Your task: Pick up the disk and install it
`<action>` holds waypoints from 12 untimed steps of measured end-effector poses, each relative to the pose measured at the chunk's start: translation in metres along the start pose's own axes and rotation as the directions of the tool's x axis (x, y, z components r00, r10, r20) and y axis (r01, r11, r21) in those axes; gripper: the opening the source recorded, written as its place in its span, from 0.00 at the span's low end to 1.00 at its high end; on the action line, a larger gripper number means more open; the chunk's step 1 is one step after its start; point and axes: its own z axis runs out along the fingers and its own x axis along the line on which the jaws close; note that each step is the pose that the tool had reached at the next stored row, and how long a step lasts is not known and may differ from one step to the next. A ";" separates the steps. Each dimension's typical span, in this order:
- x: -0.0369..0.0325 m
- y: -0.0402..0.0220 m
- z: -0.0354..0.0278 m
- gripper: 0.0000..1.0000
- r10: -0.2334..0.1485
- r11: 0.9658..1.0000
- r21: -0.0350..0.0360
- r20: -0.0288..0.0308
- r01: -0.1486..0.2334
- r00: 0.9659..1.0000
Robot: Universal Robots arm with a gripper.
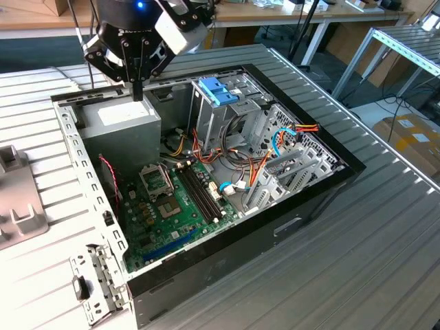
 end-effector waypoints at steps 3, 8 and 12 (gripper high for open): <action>0.0006 0.0000 0.0000 0.11 0.000 1.000 0.000 0.000 0.000 1.000; 0.0015 -0.0001 0.0000 0.11 0.000 1.000 0.000 0.000 0.000 1.000; 0.0024 -0.0002 -0.0001 0.11 0.000 1.000 0.000 0.000 0.000 1.000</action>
